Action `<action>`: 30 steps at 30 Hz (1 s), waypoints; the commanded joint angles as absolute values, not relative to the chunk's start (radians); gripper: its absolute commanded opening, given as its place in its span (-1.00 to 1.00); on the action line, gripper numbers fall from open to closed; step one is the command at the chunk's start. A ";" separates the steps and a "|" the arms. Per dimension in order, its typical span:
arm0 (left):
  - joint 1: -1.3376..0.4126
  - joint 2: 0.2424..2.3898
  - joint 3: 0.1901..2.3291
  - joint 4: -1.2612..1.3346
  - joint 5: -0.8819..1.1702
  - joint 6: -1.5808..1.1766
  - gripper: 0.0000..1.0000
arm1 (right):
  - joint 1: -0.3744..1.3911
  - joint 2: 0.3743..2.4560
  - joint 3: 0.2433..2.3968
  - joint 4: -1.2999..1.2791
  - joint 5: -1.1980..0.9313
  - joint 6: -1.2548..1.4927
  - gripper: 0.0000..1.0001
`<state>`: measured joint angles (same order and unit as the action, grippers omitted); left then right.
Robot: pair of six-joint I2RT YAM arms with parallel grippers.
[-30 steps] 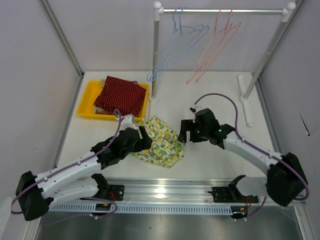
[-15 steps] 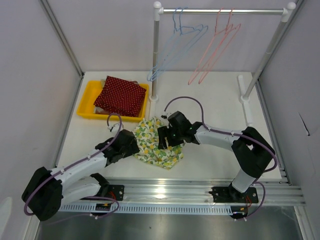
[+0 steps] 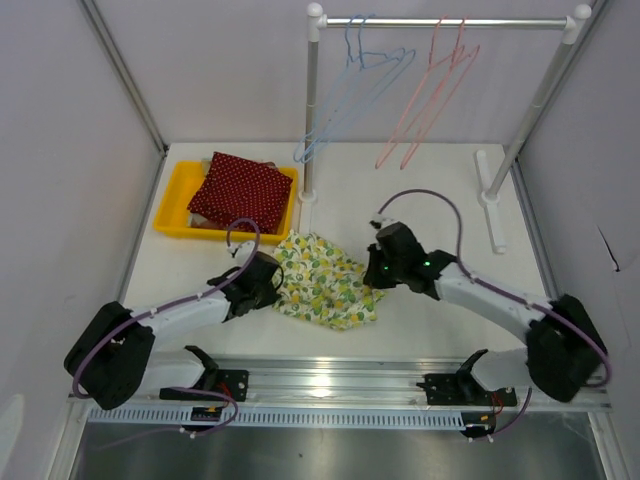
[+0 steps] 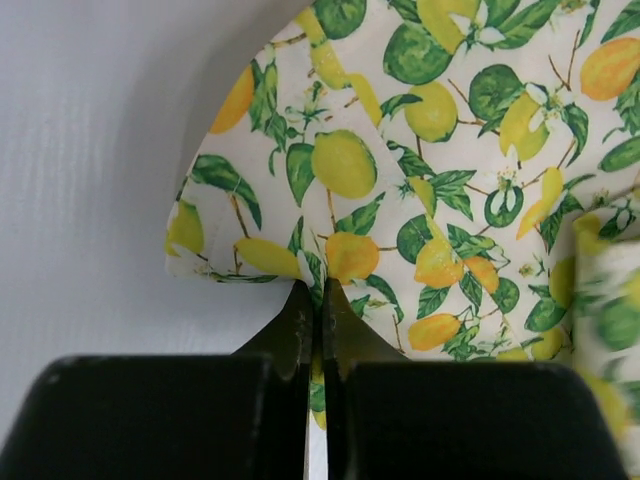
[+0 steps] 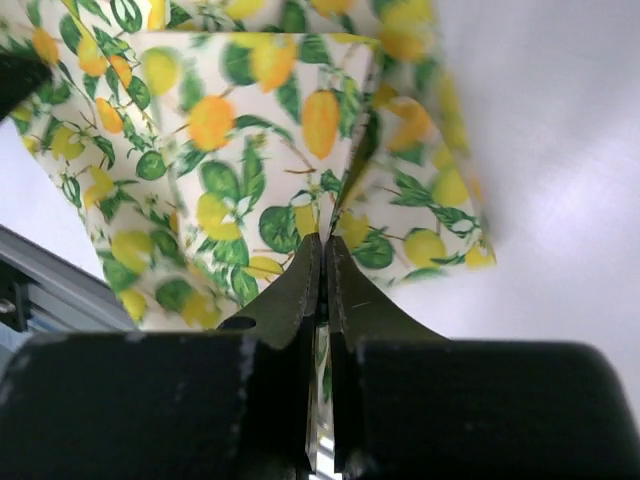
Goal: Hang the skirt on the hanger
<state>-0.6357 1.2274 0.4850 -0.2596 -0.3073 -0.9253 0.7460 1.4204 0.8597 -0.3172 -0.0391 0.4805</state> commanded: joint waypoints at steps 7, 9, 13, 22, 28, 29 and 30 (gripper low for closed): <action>-0.630 1.365 0.593 -0.121 -0.181 -0.841 -1.00 | 0.652 0.864 0.730 -0.635 0.183 0.622 -1.00; -0.630 1.434 0.670 -0.126 -0.160 -0.815 -1.00 | 0.669 0.757 0.684 -0.673 0.178 0.656 -1.00; -0.630 1.538 0.810 -0.109 -0.118 -0.735 -1.00 | 0.733 0.655 0.606 -0.696 0.169 0.738 -1.00; -0.621 1.618 0.999 -0.169 -0.071 -0.565 -0.22 | 1.003 0.868 0.549 -0.442 0.198 0.868 -0.73; -0.624 1.503 0.950 -0.189 0.021 -0.515 0.46 | 1.032 0.957 0.632 -0.462 0.256 0.830 0.45; -0.640 1.485 0.943 -0.210 0.018 -0.506 0.50 | 1.028 0.945 0.640 -0.504 0.276 0.831 0.62; -0.649 1.464 0.936 -0.219 0.008 -0.505 0.50 | 1.023 0.931 0.646 -0.526 0.299 0.836 0.66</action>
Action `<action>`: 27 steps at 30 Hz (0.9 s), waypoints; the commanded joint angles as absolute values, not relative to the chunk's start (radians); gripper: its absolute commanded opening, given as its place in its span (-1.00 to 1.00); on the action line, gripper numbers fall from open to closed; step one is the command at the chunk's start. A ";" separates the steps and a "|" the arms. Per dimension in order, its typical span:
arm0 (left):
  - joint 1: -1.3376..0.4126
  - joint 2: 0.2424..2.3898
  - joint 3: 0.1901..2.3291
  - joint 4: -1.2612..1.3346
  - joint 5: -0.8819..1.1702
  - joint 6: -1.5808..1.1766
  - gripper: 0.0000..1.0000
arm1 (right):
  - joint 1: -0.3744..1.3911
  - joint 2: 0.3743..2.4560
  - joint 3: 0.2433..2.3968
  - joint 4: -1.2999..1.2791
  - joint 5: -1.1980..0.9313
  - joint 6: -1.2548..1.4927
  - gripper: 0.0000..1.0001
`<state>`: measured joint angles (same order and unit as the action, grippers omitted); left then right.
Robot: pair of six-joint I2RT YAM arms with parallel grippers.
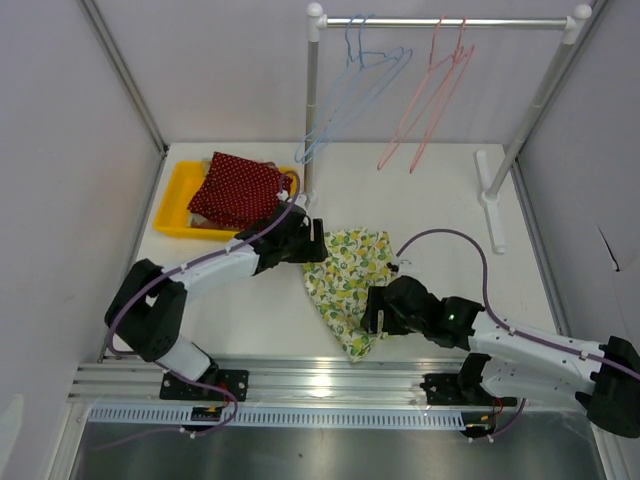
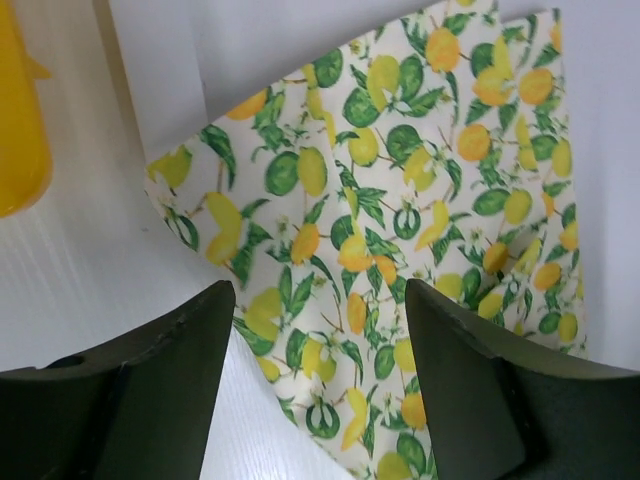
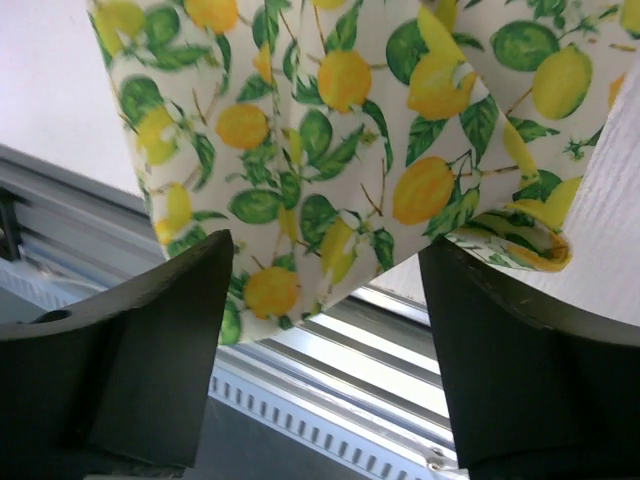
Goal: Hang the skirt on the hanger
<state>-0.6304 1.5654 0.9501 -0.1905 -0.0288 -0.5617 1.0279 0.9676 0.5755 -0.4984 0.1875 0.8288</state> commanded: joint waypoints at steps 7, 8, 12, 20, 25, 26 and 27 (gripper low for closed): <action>-0.805 1.373 0.945 -0.288 -0.103 -0.514 0.55 | 1.005 0.737 0.736 -0.725 0.438 0.903 0.80; -0.845 1.377 0.949 -0.293 -0.121 -0.526 0.54 | 0.994 0.727 0.758 -0.783 0.465 0.917 0.81; -0.964 1.486 1.063 -0.336 -0.182 -0.543 0.50 | 0.899 0.695 0.788 -0.861 0.509 0.931 0.84; -1.216 1.744 1.284 -0.462 -0.331 -0.620 0.47 | 0.526 0.647 0.813 -0.815 0.272 0.770 0.62; -1.302 1.884 1.411 -0.546 -0.383 -0.718 0.43 | 0.353 0.646 0.801 -0.786 0.091 0.703 0.58; -1.331 1.916 1.445 -0.548 -0.390 -0.739 0.42 | 0.312 0.647 0.795 -0.781 0.066 0.696 0.58; -1.345 1.934 1.459 -0.555 -0.400 -0.755 0.43 | 0.293 0.650 0.789 -0.779 0.045 0.690 0.57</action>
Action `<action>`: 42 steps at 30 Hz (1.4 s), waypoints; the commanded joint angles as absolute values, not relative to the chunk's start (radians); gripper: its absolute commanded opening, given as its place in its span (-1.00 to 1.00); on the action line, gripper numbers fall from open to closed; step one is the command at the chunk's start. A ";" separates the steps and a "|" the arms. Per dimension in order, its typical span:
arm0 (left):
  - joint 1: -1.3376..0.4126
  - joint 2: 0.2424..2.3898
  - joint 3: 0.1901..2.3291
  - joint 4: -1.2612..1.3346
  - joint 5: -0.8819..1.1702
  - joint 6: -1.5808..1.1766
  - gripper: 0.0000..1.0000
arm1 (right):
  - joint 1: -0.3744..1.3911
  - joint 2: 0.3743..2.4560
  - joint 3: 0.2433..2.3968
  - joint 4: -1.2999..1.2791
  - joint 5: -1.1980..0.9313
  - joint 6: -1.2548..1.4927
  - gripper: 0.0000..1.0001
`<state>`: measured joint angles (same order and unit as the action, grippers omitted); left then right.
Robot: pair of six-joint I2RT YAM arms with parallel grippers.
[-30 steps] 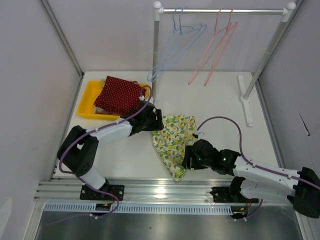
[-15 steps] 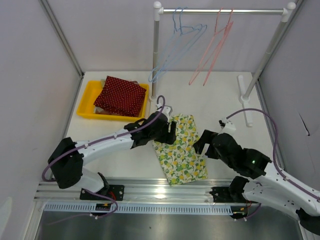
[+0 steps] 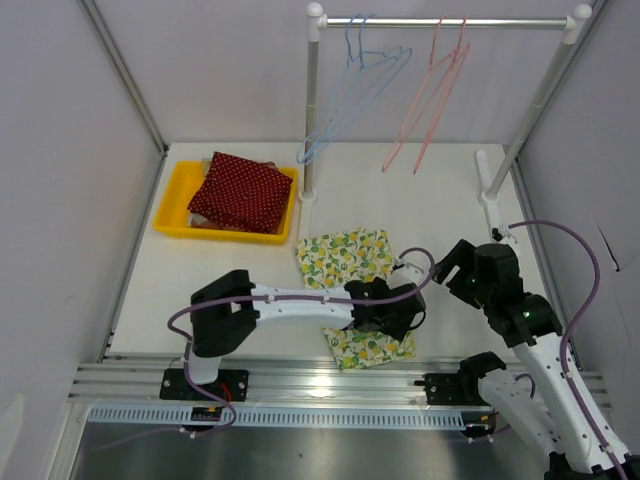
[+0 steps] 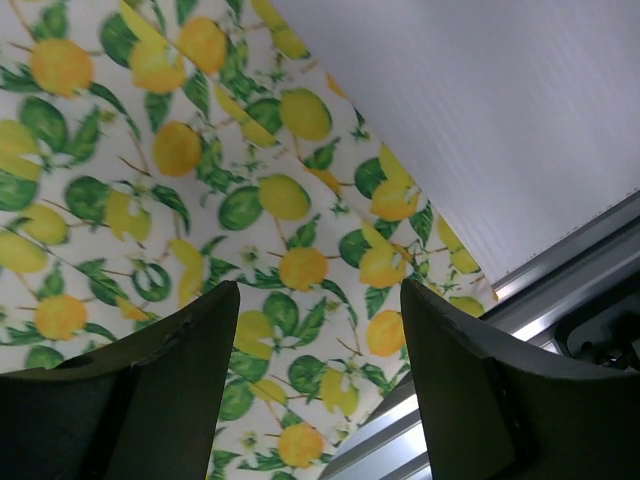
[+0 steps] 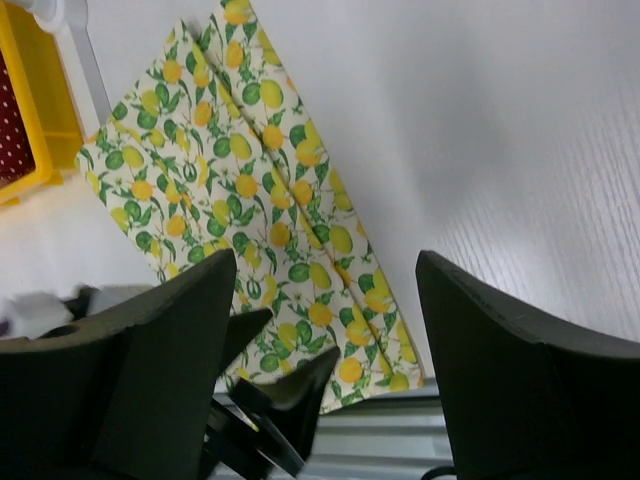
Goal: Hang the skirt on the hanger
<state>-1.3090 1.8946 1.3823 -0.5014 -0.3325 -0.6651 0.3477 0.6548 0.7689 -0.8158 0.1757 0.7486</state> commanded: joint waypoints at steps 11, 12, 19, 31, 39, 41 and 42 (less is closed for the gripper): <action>-1.408 2.051 1.531 -0.627 -0.446 -0.808 0.46 | 0.221 0.643 0.738 -0.750 -0.074 0.669 0.54; -1.411 2.052 1.532 -0.624 -0.448 -0.808 0.47 | 0.221 0.643 0.730 -0.747 -0.074 0.669 0.54; -1.420 2.063 1.549 -0.600 -0.457 -0.811 0.48 | 0.219 0.626 0.709 -0.744 -0.072 0.666 0.54; -1.422 2.117 1.545 -0.614 -0.449 -0.828 -0.11 | 0.218 0.626 0.693 -0.738 -0.075 0.660 0.54; -1.384 2.010 1.445 -0.609 -0.486 -0.839 -1.00 | 0.219 0.637 0.678 -0.723 -0.090 0.657 0.54; -1.370 1.968 1.401 -0.597 -0.492 -0.845 -1.00 | 0.218 0.646 0.672 -0.715 -0.100 0.652 0.54; -1.356 1.945 1.364 -0.589 -0.495 -0.853 -1.00 | 0.218 0.649 0.663 -0.709 -0.106 0.650 0.55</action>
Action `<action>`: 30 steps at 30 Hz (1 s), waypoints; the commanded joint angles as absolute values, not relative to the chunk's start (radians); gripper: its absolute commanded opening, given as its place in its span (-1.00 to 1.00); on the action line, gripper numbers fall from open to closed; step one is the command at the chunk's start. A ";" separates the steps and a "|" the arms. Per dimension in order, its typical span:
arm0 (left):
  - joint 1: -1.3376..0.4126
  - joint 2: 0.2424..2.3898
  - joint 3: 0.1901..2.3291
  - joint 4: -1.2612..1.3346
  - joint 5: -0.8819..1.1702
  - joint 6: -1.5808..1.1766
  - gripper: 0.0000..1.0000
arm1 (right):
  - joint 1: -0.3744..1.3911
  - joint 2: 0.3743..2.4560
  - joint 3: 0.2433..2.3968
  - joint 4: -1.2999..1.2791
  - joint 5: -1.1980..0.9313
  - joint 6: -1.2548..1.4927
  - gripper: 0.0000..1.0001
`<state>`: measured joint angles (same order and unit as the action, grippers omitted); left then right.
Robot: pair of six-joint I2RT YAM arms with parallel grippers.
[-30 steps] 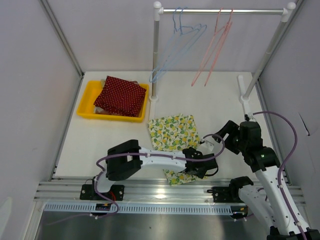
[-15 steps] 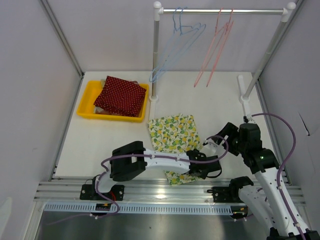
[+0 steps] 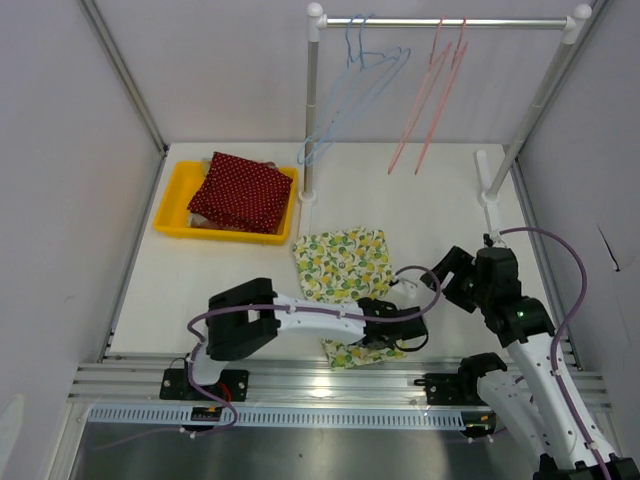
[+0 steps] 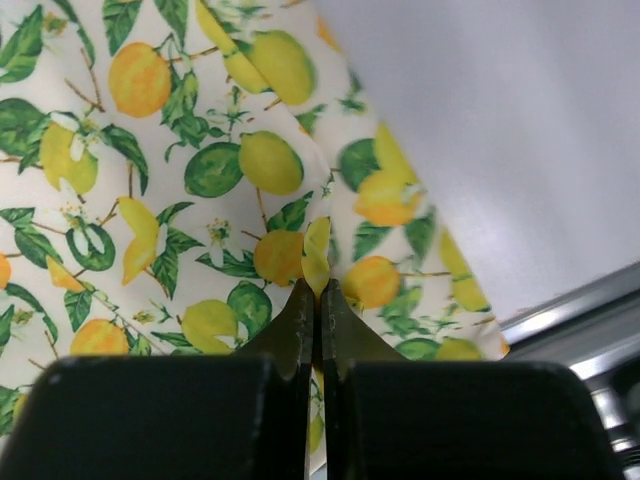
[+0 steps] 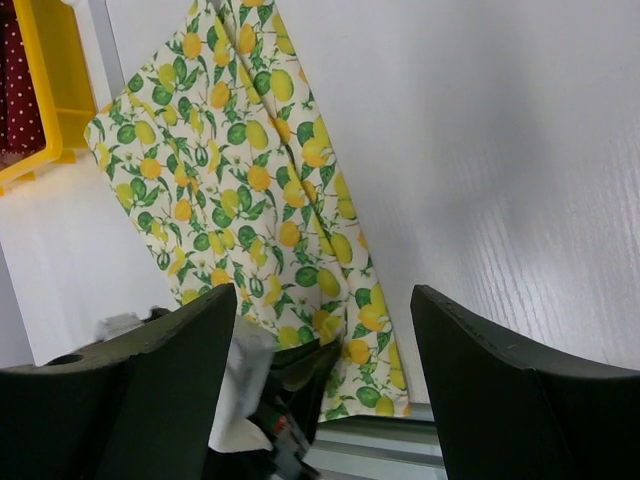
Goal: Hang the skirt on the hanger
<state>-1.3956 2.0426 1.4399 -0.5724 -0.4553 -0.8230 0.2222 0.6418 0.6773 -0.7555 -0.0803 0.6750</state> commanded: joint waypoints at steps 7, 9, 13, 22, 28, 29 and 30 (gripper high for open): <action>-1.293 1.653 1.088 -0.486 -0.483 -0.916 -1.00 | 0.227 0.715 0.589 -0.629 -0.196 0.634 0.54; -1.279 1.606 1.043 -0.482 -0.489 -0.949 -1.00 | 0.267 0.748 0.557 -0.609 -0.213 0.638 0.50; -1.273 1.496 0.951 -0.497 -0.520 -1.034 -1.00 | 0.429 0.784 0.499 -0.552 -0.140 0.699 0.50; -1.264 1.096 0.542 -0.569 -0.555 -1.422 -1.00 | 0.624 0.908 0.434 -0.439 0.032 0.784 0.54; -1.259 0.791 0.370 -0.713 -0.578 -1.655 -1.00 | 0.632 1.118 0.515 -0.338 0.035 0.741 0.60; -1.258 0.763 0.370 -0.744 -0.580 -1.687 -1.00 | 0.653 1.171 0.521 -0.327 0.035 0.738 0.60; -1.256 0.743 0.359 -0.759 -0.583 -1.703 -1.00 | 0.661 1.195 0.532 -0.316 0.043 0.739 0.60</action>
<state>-1.2644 0.8040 0.3809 -0.6807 -0.5415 -1.5448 0.6315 1.1194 0.4965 -0.3973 0.0105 0.7570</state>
